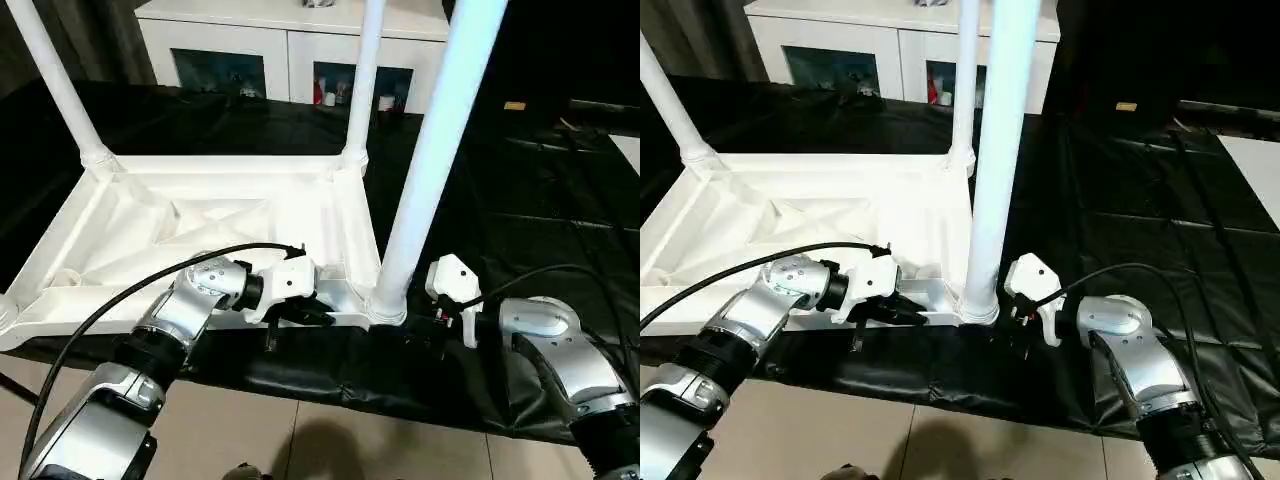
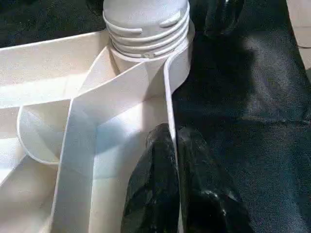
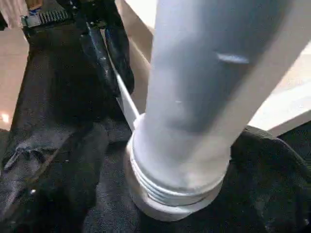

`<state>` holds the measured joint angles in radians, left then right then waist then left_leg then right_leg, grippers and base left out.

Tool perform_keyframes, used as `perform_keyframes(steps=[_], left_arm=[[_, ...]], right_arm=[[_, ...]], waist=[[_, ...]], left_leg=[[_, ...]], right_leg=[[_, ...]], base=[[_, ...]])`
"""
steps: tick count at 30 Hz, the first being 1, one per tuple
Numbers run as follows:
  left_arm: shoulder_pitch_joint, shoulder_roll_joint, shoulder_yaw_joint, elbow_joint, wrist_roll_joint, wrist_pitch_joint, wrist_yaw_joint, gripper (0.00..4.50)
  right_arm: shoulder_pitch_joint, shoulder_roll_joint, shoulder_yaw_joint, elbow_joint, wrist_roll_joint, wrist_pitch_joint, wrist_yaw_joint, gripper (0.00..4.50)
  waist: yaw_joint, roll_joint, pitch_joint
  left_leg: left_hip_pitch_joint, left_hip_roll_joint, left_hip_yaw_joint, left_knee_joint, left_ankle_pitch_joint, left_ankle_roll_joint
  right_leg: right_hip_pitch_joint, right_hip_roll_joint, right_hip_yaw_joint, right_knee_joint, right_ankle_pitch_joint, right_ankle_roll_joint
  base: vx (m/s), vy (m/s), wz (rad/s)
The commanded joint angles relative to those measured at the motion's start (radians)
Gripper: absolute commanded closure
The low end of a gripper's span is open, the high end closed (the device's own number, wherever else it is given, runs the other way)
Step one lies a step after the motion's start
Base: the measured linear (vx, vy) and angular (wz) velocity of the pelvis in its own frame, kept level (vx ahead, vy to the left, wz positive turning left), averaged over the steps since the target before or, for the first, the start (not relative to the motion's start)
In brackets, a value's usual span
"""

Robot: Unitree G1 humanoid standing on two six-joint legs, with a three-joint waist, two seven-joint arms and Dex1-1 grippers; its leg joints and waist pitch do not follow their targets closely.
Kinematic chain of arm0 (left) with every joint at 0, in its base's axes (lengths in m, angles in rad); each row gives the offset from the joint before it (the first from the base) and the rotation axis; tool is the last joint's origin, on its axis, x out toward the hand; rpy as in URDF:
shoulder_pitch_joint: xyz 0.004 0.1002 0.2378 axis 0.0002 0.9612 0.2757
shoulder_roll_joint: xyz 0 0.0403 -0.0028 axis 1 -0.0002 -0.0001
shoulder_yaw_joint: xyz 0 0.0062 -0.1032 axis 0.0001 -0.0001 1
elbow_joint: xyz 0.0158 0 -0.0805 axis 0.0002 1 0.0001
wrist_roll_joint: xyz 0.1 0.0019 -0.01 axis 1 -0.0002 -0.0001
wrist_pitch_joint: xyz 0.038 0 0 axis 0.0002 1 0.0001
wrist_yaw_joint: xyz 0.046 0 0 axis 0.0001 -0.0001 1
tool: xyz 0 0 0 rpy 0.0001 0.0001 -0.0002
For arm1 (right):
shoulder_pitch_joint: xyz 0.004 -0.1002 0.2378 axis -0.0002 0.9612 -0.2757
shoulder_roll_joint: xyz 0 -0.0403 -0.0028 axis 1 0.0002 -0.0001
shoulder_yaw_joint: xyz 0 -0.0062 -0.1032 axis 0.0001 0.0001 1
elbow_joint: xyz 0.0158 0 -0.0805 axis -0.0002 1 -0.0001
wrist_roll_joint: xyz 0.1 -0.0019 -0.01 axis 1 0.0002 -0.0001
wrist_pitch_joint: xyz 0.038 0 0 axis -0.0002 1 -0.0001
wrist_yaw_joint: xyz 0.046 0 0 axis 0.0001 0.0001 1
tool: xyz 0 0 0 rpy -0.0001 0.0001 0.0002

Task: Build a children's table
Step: Rotate leg to tighten

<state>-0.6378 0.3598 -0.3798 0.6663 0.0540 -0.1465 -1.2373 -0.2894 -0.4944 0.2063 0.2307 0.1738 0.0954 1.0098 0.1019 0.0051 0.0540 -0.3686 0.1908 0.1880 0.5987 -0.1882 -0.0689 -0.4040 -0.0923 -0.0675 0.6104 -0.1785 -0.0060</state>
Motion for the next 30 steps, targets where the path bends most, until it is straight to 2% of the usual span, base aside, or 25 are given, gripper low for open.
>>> perform_keyframes(steps=[1,12,22,23,25,26,27,30], left_arm=[[-0.004,0.004,-0.012,-0.048,0.005,-0.007,-0.011,4.50],[0.000,0.004,-0.010,-0.055,0.009,0.000,-0.010,4.50],[0.006,0.006,-0.016,-0.055,0.020,0.013,-0.004,4.50],[-0.002,-0.006,-0.016,-0.028,0.051,0.027,0.060,4.50],[-0.011,-0.019,-0.014,-0.004,0.066,0.031,0.101,4.50],[-0.029,-0.043,-0.007,0.036,0.082,0.042,0.169,4.50],[-0.038,-0.055,-0.003,0.054,0.087,0.049,0.199,4.50],[-0.095,-0.137,0.033,0.157,0.089,0.073,0.367,4.50]], right_arm=[[-0.016,-0.004,-0.005,0.005,-0.001,-0.005,0.007,0.53],[-0.011,-0.004,-0.004,0.007,-0.003,-0.012,0.016,1.60],[-0.003,0.020,-0.008,0.018,-0.003,-0.027,0.001,1.78],[-0.012,0.069,-0.027,0.068,-0.040,-0.051,-0.117,1.78],[-0.020,0.105,-0.045,0.100,-0.054,-0.047,-0.201,1.79],[-0.031,0.160,-0.073,0.140,-0.067,-0.033,-0.322,1.79],[-0.035,0.183,-0.085,0.152,-0.069,-0.023,-0.370,1.79],[-0.052,0.308,-0.133,0.192,-0.088,0.034,-0.615,1.81]], waist=[[-0.002,-0.006,-0.065],[-0.002,-0.006,-0.065],[-0.002,-0.008,-0.066],[-0.004,-0.009,-0.065],[-0.011,-0.008,-0.061],[-0.015,-0.009,-0.060],[-0.019,-0.005,-0.057],[-0.027,-0.007,-0.058]], left_leg=[[0.009,0.043,-0.015,-0.078,-0.223,0.052],[0.010,0.043,-0.015,-0.077,-0.216,0.055],[0.009,0.042,-0.014,-0.076,-0.217,0.055],[0.009,0.043,-0.014,-0.077,-0.219,0.051],[0.011,0.039,-0.015,-0.081,-0.254,0.029],[0.013,0.039,-0.018,-0.083,-0.272,0.020],[0.016,0.037,-0.019,-0.084,-0.297,0.008],[0.015,0.033,-0.023,-0.088,-0.305,-0.019]], right_leg=[[0.050,-0.059,0.046,-0.072,-0.202,-0.227],[0.050,-0.058,0.045,-0.070,-0.185,-0.230],[0.049,-0.059,0.045,-0.071,-0.199,-0.226],[0.048,-0.059,0.046,-0.072,-0.211,-0.223],[0.044,-0.059,0.044,-0.082,-0.289,-0.204],[0.044,-0.060,0.043,-0.086,-0.335,-0.188],[0.037,-0.059,0.043,-0.091,-0.383,-0.175],[0.037,-0.057,0.041,-0.096,-0.430,-0.146]], base=[[0.000,0.000,0.00],[0.000,0.000,0.00],[0.000,0.000,0.00],[0.000,0.000,0.00],[0.000,0.000,0.00],[0.000,0.000,0.00],[0.000,0.000,0.00],[0.000,0.000,0.00]])
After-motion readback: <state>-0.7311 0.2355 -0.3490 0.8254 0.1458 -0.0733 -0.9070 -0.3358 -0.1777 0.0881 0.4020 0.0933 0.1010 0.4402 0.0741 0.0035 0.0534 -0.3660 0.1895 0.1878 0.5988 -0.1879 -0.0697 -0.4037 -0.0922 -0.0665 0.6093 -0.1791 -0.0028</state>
